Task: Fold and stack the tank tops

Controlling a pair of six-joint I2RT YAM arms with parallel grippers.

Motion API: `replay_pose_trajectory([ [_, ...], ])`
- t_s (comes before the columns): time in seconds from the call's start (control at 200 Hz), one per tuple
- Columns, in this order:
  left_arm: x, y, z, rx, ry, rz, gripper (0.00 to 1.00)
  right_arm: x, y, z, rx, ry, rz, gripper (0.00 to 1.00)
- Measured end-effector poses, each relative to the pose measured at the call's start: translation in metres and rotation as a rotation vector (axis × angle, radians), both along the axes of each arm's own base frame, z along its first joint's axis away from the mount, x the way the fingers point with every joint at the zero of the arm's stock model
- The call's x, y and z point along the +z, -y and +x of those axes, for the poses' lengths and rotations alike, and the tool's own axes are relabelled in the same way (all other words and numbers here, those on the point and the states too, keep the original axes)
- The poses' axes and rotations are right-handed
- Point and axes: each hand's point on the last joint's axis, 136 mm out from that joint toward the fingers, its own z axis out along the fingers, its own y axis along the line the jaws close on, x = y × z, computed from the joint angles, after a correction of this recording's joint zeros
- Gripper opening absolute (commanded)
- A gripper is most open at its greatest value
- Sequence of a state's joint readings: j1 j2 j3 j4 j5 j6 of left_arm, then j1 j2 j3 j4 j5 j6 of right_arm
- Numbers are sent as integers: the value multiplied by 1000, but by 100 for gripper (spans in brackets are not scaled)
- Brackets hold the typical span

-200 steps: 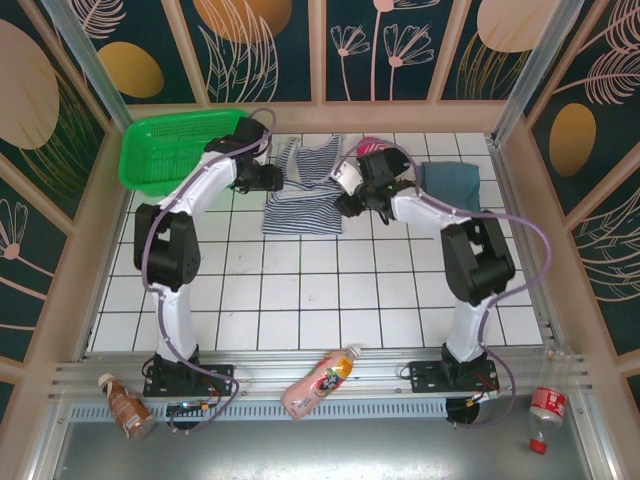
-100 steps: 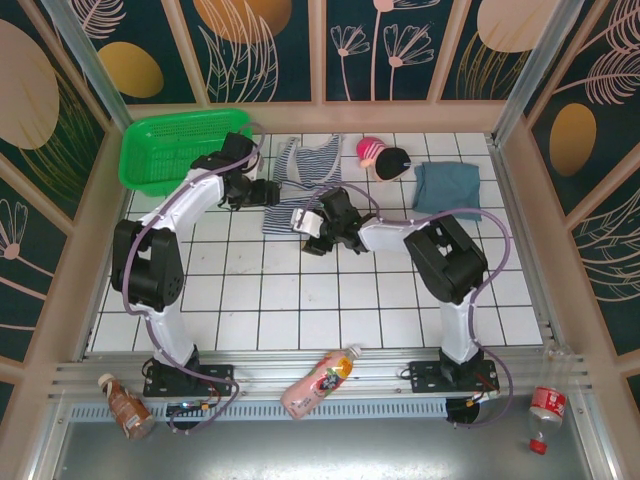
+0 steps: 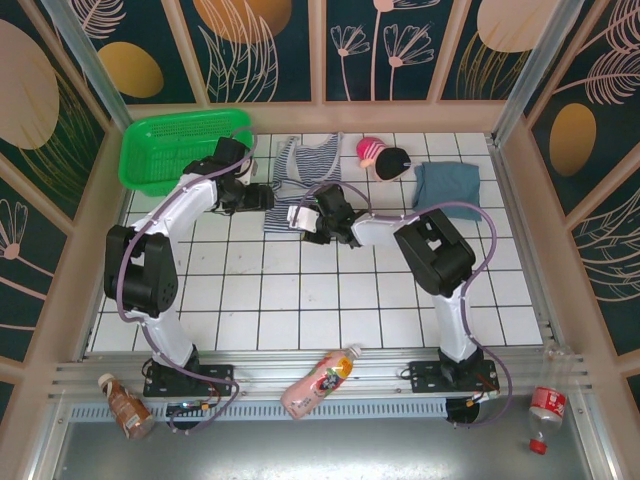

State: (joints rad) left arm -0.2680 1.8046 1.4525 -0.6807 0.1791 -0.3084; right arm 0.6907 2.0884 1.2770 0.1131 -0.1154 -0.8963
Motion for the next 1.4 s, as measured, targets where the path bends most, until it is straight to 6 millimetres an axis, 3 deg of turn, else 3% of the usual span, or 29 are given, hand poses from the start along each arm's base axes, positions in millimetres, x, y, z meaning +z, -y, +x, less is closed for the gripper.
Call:
replay_pose_trajectory([
  [0.195, -3, -2, -2, 0, -7, 4, 70, -5, 3, 0, -3, -24, -25, 18],
  [0.4, 0, -7, -3, -2, -1, 28, 71, -6, 1, -16, -14, -125, -14, 12],
  [0.525, 8, -15, -2, 8, 10, 54, 71, 10, -4, -48, 0, -246, 22, 10],
  [0.776, 50, -29, 11, 37, 105, 86, 71, 76, -15, -122, 85, -557, 169, 10],
  [1.136, 62, -38, 13, 43, 128, 125, 71, 100, -21, -227, 169, -1091, 184, 9],
  [1.261, 61, -36, 13, 35, 123, 117, 71, 119, -23, -238, 185, -1160, 188, 10],
  [1.396, 51, -31, 13, 20, 98, 95, 70, 132, -26, -227, 183, -1154, 197, 10],
])
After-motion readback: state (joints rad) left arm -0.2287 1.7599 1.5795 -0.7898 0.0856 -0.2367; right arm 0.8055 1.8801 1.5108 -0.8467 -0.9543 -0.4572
